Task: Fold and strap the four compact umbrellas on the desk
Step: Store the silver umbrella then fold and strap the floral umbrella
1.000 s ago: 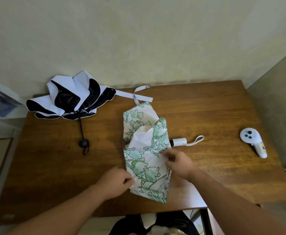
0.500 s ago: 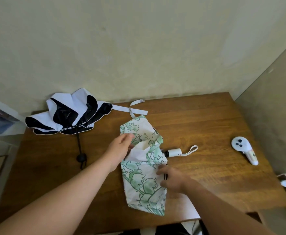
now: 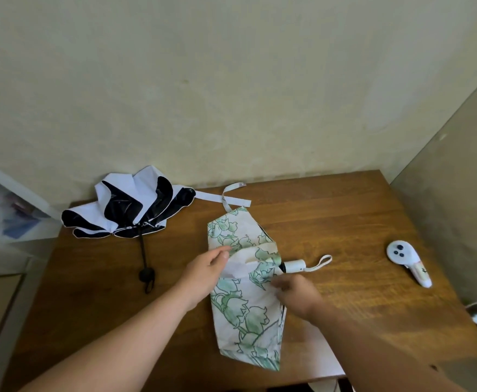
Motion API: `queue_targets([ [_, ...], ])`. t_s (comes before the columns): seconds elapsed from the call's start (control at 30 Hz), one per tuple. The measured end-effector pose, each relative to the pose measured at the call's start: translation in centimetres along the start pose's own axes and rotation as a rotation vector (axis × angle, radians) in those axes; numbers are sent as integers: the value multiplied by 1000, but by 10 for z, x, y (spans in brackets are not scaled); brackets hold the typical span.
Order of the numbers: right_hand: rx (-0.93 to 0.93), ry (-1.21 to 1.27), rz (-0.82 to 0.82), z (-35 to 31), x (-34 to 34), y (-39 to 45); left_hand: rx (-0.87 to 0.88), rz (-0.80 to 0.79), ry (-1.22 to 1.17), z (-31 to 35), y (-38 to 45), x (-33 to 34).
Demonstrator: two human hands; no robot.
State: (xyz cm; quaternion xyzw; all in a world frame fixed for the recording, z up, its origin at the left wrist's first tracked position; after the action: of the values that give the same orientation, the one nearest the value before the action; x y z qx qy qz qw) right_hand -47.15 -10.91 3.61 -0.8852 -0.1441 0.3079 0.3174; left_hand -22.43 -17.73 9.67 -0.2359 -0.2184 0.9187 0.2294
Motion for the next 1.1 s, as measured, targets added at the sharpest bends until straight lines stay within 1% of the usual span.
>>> queue_targets([
  [0.13, -58, 161, 208, -19, -35, -22, -4, 35, -35, -2, 1, -3],
  [0.23, -124, 213, 281, -42, -59, -33, 1, 64, -75, -3, 0, -2],
  [0.37, -197, 182, 228, -74, -71, -32, 20, 84, -122, -3, -4, 3],
  [0.47, -232, 219, 130, -91, -63, -25, 16, 112, -148, -4, -8, 6],
  [0.53, -249, 239, 103, -96, -57, -19, 10, 118, -157, -7, -9, 8],
  [0.67, -237, 241, 168, -93, -49, -7, -16, 99, -191, -12, -10, 9],
  [0.77, -230, 288, 205, -92, -47, -5, -14, 77, -281, -14, -11, 10],
  [0.87, -229, 314, 228, -89, -47, -5, -34, 135, -407, -16, -12, 7],
  [0.93, -229, 368, 222, -85, -46, -8, -79, 166, -502, -19, -9, 5],
  [0.97, -230, 400, 208, -83, -45, -10, -94, 166, -514, -20, -8, 4],
  [1.1, -236, 461, 153, -73, -40, -14, -109, 106, -461, -27, -2, 5],
])
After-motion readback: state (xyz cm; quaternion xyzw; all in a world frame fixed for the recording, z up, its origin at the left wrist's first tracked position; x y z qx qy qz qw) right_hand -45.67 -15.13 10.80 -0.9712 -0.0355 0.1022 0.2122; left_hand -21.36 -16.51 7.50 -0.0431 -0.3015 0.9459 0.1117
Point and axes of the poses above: each hand's wrist, its own y-axis towards the middle knuckle, its own x-axis out of the palm, z = x × y, the point moved 3 cm from there along y, towards the middle knuckle, and after that the axes turned 7 degrees about -z, right-handed, at the moved point
